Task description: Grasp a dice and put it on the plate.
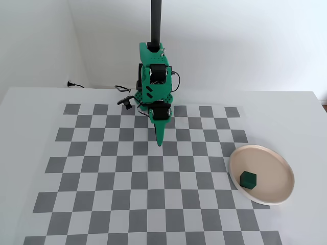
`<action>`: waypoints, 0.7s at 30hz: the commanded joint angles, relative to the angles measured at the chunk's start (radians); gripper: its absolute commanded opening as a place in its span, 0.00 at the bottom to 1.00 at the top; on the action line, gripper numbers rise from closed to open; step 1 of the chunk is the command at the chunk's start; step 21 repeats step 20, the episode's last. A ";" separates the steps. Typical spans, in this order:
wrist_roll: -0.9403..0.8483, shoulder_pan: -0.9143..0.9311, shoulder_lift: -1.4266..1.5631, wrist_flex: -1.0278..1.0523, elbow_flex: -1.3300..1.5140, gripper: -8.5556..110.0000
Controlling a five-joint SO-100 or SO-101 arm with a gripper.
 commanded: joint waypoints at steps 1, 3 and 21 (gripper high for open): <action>0.011 0.020 0.012 0.021 -0.026 0.04; 0.008 0.020 0.012 0.026 -0.028 0.04; -0.011 0.006 0.012 0.023 -0.028 0.04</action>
